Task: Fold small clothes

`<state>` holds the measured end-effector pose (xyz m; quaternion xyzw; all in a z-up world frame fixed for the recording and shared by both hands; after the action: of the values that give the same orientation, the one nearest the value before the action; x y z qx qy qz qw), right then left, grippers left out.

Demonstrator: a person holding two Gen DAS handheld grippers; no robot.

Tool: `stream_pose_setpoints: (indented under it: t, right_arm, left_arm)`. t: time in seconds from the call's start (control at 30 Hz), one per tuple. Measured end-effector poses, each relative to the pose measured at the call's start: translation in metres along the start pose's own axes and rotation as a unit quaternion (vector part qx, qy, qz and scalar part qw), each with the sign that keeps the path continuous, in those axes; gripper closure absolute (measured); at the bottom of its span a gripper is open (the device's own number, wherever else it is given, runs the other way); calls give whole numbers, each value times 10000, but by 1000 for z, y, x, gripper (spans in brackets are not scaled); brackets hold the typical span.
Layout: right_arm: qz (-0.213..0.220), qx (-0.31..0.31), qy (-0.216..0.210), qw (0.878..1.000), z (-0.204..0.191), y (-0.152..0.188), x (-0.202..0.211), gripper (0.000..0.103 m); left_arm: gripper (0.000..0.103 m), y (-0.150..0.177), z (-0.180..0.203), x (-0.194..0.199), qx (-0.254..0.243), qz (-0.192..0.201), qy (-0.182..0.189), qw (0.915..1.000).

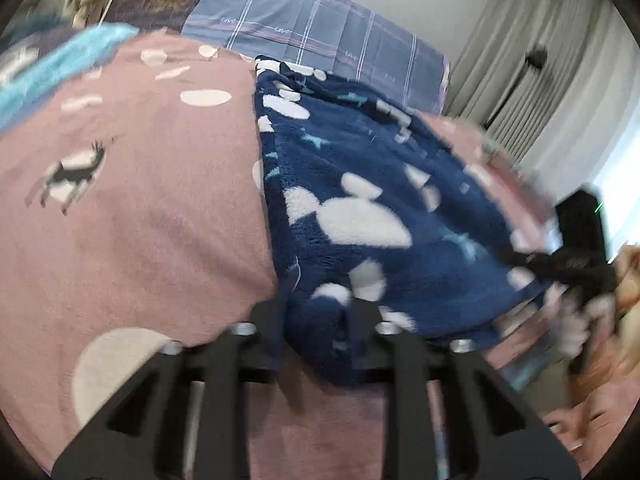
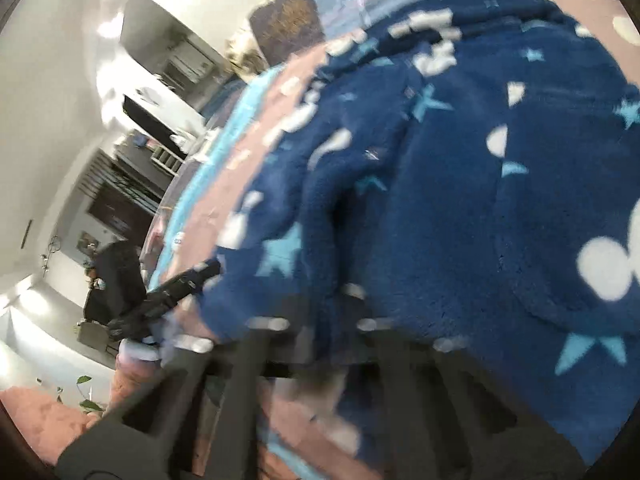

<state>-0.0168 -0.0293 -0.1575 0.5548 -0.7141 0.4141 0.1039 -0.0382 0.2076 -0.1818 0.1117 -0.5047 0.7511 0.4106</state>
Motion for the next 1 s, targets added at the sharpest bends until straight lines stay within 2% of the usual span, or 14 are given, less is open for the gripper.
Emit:
stream_pose_setpoints:
  t: [0.07, 0.1, 0.2, 0.27, 0.3, 0.37, 0.43, 0.47, 0.53, 0.63, 0.7, 0.77, 0.83, 1.0]
  right_arm:
    - [240, 157, -208, 9994, -15, -3, 24, 99]
    - [279, 293, -91, 9991, -18, -2, 32, 99]
    - [-106, 335, 463, 9983, 3, 12, 21, 98]
    - [-283, 65, 486, 9984, 18, 21, 9, 98]
    - [-201, 5, 381, 9991, 17, 20, 13, 98]
    - [-44, 100, 335, 9994, 10, 15, 29, 89]
    - [281, 315, 521, 9978, 8, 8, 53, 66]
    - [477, 374, 690, 9958, 13, 2, 69, 63]
    - [862, 202, 1074, 9903, 37, -9, 104, 63]
    - [1187, -550, 1597, 9785, 91, -9, 144, 61]
    - [1248, -998, 1682, 9727, 120, 3, 160, 61]
    - [1239, -1333, 1577, 9706, 136, 15, 166, 61]
    - [1092, -1585, 1214, 9738, 140, 27, 160, 61]
    - [820, -1783, 517, 9792, 128, 30, 126, 57]
  left_arm:
    - [85, -2, 5, 10, -19, 100, 54, 9999]
    - [85, 0, 9, 13, -130, 56, 40, 9999]
    - [85, 8, 14, 11, -434, -193, -79, 9988]
    - [83, 11, 10, 5, -409, -280, -137, 9987]
    - [82, 11, 8, 4, -335, -275, -109, 9990]
    - [77, 10, 6, 6, -312, -221, -106, 9992]
    - [70, 10, 9, 9, -352, -229, -77, 9991]
    - [61, 9, 9, 10, -373, -232, -79, 9990]
    - [51, 6, 12, 12, -414, -188, -63, 9989]
    - [46, 7, 11, 7, -393, -259, -56, 9989]
    - [44, 10, 8, 3, -261, -341, -13, 9991]
    - [35, 12, 8, 1, -134, -354, 141, 9992]
    - [24, 13, 12, -1, -79, -378, 411, 9984]
    - [18, 13, 22, -13, -56, -487, 701, 9963]
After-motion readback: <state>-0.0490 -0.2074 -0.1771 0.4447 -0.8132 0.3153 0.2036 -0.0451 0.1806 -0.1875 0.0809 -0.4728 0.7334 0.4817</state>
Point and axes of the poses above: each gripper's, at about its wrist camera, not at the fingertips, and x roughly against the way its jaws point, z to its right, y to its underside, the point moved 10 cm from there along -x, roughly the way its jaws point, and after that the axes turned 4 degrees about y, right-handed, at the moved point
